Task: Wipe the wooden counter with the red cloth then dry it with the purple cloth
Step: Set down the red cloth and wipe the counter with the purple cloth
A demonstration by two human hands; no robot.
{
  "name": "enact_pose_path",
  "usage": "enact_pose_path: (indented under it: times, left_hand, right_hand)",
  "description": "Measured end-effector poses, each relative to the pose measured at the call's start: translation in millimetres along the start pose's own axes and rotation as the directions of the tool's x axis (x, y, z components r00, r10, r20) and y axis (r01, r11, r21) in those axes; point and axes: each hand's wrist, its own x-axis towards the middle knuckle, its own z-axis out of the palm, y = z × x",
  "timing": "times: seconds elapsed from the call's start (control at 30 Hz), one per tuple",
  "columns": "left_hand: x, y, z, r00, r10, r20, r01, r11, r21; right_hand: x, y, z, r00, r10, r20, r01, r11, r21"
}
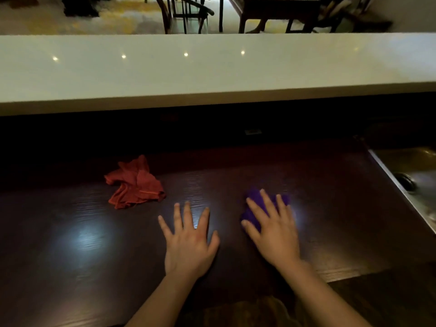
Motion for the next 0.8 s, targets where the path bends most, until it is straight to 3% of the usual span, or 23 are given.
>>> enact_pose_path:
  times: [0.1, 0.17, 0.23, 0.3, 0.4, 0.47, 0.57, 0.6, 0.7, 0.8]
  left_hand:
    - [1, 0, 0, 1.000, 0.006, 0.006, -0.006, 1.000, 0.014]
    - [0, -1, 0, 1.000, 0.007, 0.000, -0.007, 1.000, 0.013]
    - [0, -2, 1, 1.000, 0.012, -0.012, -0.012, 1.000, 0.008]
    - [0, -2, 0, 1.000, 0.007, -0.012, -0.007, 1.000, 0.000]
    - [0, 1, -1, 0.999, 0.036, -0.017, -0.036, 0.999, -0.011]
    - [-2, 1, -4, 0.995, 0.104, -0.014, -0.104, 0.994, -0.025]
    - [-3, 1, -5, 0.983, 0.183, -0.014, -0.184, 0.983, -0.023]
    - [-4, 1, -5, 0.981, 0.193, -0.007, -0.193, 0.981, -0.015]
    - [-2, 0, -6, 0.989, 0.148, -0.003, -0.148, 0.989, -0.014]
    - [-1, 2, -5, 0.993, 0.119, 0.005, -0.119, 0.993, -0.017]
  right_hand:
    - [-58, -7, 10, 0.945, -0.326, 0.023, 0.324, 0.944, 0.059]
    - [-58, 24, 2, 0.918, -0.393, 0.053, 0.390, 0.919, 0.055]
    - [-45, 66, -9, 0.968, -0.252, 0.015, 0.252, 0.968, 0.002]
    - [-25, 103, -24, 0.999, 0.026, -0.035, -0.026, 1.000, 0.009]
    - [-11, 95, -24, 0.950, 0.308, -0.045, -0.308, 0.951, 0.014]
    - [-22, 54, -13, 0.974, 0.217, -0.061, -0.217, 0.976, 0.009]
    - [-60, 21, 3, 0.983, -0.182, 0.003, 0.182, 0.983, 0.005]
    - [-63, 32, 1, 0.969, -0.245, 0.020, 0.244, 0.969, 0.024]
    - [-55, 90, -13, 0.988, -0.157, -0.001, 0.157, 0.988, 0.002]
    - [-16, 136, -27, 0.986, 0.164, -0.026, -0.164, 0.986, 0.007]
